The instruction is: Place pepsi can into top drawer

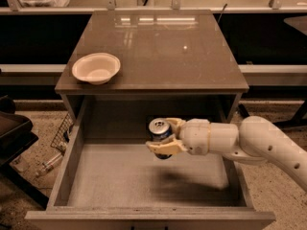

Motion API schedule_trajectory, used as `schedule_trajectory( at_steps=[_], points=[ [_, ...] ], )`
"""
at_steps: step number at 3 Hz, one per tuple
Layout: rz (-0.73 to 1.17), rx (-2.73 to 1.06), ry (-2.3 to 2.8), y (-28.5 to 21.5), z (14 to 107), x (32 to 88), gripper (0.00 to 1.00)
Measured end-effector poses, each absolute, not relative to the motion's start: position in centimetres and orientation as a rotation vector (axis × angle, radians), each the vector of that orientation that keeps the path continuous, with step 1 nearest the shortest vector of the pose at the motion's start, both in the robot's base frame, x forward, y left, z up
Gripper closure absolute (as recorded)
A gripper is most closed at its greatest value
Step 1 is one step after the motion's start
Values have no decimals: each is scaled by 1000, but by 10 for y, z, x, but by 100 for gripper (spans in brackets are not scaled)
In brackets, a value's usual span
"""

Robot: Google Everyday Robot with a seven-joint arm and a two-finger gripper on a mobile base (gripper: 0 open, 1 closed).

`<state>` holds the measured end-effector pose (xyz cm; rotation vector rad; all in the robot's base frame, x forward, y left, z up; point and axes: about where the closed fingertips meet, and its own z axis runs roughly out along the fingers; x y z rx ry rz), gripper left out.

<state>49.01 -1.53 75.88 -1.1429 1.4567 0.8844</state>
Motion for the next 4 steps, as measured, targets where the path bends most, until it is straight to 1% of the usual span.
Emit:
schedule_trajectory(
  at_steps=[1,2,4],
  points=[
    [951,-1239,1500,28,733,488,100],
    [1010,-1277,1532,56,708,482,100],
    [1087,-1303,1576,84,676,471,100]
  ],
)
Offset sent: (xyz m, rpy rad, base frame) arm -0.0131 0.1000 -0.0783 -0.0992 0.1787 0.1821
